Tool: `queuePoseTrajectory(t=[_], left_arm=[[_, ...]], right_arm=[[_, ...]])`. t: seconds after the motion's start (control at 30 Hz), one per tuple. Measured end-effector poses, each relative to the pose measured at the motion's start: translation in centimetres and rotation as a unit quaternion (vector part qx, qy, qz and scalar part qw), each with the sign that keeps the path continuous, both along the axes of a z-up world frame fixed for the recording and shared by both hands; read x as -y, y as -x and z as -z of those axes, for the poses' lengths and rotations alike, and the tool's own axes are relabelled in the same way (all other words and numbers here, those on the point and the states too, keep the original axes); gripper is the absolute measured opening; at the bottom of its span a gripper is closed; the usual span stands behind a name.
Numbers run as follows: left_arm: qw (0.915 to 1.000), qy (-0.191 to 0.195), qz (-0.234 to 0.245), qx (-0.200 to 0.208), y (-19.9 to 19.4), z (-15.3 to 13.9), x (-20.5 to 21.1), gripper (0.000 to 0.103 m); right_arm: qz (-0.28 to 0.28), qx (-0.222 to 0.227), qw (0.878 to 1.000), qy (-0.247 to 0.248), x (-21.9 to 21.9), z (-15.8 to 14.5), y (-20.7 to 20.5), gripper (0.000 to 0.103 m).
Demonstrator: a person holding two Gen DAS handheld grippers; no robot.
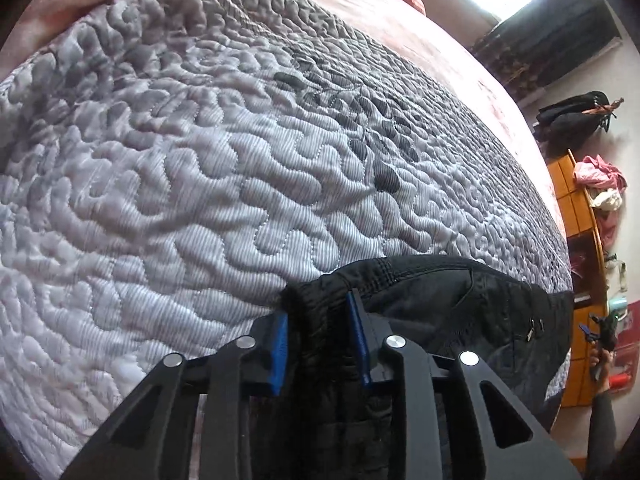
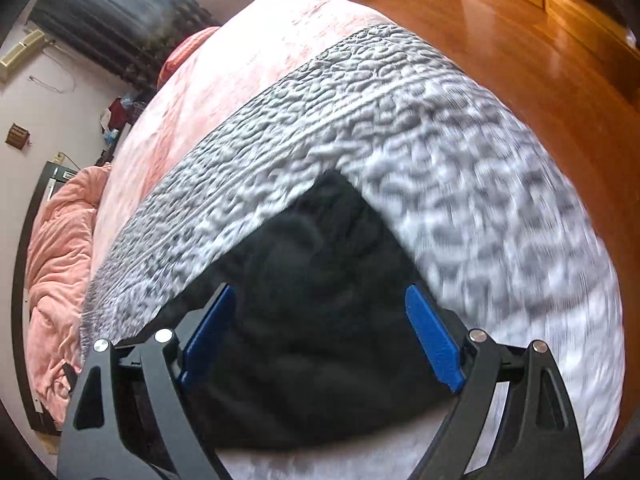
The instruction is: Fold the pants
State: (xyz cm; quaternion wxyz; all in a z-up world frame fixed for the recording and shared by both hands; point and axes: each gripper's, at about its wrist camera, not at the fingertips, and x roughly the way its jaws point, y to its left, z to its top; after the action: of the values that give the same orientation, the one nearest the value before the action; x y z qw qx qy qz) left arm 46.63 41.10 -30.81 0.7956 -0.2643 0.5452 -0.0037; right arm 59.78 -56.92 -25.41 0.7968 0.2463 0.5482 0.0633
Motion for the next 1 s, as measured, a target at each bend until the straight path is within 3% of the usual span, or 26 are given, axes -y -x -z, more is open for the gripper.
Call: queuePoseTrajectory(t=[0.23, 0.37, 0.4, 0.43, 0.5, 0.53, 0.67, 1.0], left_arm=[[0.9997, 0.005, -0.025, 0.003, 0.3, 0.2, -0.2, 0.026], [0.9994, 0.000, -0.036, -0.002, 0.1, 0.3, 0.1, 0.026], [0.9993, -0.003, -0.038, -0.002, 0.1, 0.2, 0.3, 0.026], [0.9992, -0.007, -0.040, -0.002, 0.0, 0.1, 0.5, 0.026], [0.9989, -0.020, -0.043, 0.000, 0.1, -0.3, 0.9, 0.023], [0.9987, -0.025, -0.044, 0.002, 0.1, -0.6, 1.0, 0.021], [0.9977, -0.025, -0.058, 0.022, 0.9, -2.6, 1.0, 0.016], [0.9945, -0.025, -0.044, 0.091, 4.3, -10.9, 2.7, 0.012]], right_arm=[[-0.036, -0.015, 0.999, 0.027, -0.6, 3.4, -6.7, 0.086], [-0.062, -0.024, 0.998, 0.007, -0.9, 4.7, -8.4, 0.083], [-0.073, -0.026, 0.997, 0.003, -1.2, 4.8, -8.3, 0.070], [-0.078, -0.028, 0.997, 0.004, -1.3, 4.8, -8.2, 0.046], [-0.085, -0.030, 0.996, 0.000, -1.2, 4.7, -7.9, 0.015], [-0.086, -0.025, 0.996, -0.011, -1.0, 4.3, -7.5, 0.012], [-0.079, 0.006, 0.997, -0.011, -0.6, 1.8, -5.6, 0.010], [-0.061, 0.084, 0.995, 0.010, 0.8, -9.0, 2.7, 0.007]])
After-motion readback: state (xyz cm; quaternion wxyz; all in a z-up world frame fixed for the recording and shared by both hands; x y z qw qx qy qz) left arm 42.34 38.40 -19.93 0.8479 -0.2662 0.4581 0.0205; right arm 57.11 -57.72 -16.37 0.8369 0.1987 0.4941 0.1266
